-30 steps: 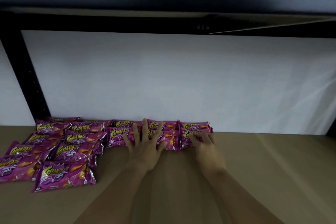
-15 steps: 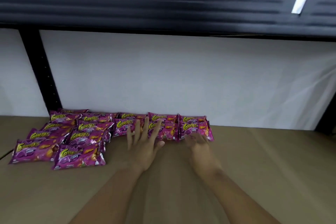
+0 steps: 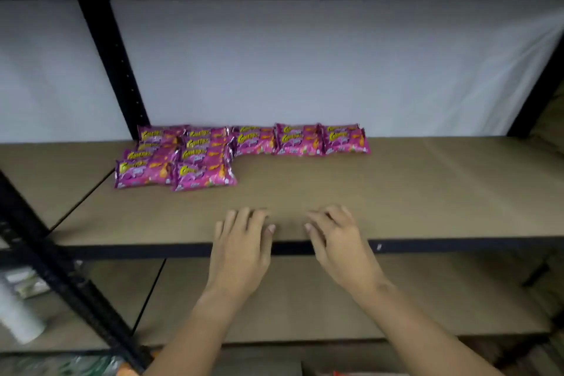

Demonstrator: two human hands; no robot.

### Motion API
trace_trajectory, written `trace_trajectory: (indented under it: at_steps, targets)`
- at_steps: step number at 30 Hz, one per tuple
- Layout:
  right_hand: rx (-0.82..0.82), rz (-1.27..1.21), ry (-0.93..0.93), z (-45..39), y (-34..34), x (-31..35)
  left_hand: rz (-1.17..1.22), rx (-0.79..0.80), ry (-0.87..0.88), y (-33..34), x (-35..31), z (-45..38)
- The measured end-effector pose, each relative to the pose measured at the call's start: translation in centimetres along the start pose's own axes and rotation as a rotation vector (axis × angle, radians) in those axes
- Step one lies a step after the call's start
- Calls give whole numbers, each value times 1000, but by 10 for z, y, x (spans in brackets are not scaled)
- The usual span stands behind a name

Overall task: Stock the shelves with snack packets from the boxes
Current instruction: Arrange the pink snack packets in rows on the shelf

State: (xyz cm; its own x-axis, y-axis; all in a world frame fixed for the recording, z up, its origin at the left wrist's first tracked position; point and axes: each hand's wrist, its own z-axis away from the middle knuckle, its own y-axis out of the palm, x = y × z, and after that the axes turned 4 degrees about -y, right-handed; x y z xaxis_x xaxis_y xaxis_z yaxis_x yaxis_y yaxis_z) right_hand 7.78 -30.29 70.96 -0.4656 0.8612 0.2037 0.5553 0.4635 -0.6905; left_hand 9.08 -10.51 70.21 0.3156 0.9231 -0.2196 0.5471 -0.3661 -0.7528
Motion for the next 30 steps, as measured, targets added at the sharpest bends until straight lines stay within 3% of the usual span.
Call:
trace_trajectory:
  at_steps: [3,6,13,22,30]
  targets:
    - [-29,-29,-20,37,10,37,30,-33,74,-8,21,57]
    - [25,-84,-10,84,41,59,36,72,44,12,48,116]
    - [339,-114,95,226,158,66,21,456,-203,123,109,271]
    - [820,-155,327,433,356,17,-29,830,-411,311,186,478]
    - [1192,-160,414,574,495,10,-84,1057,-419,438,233,601]
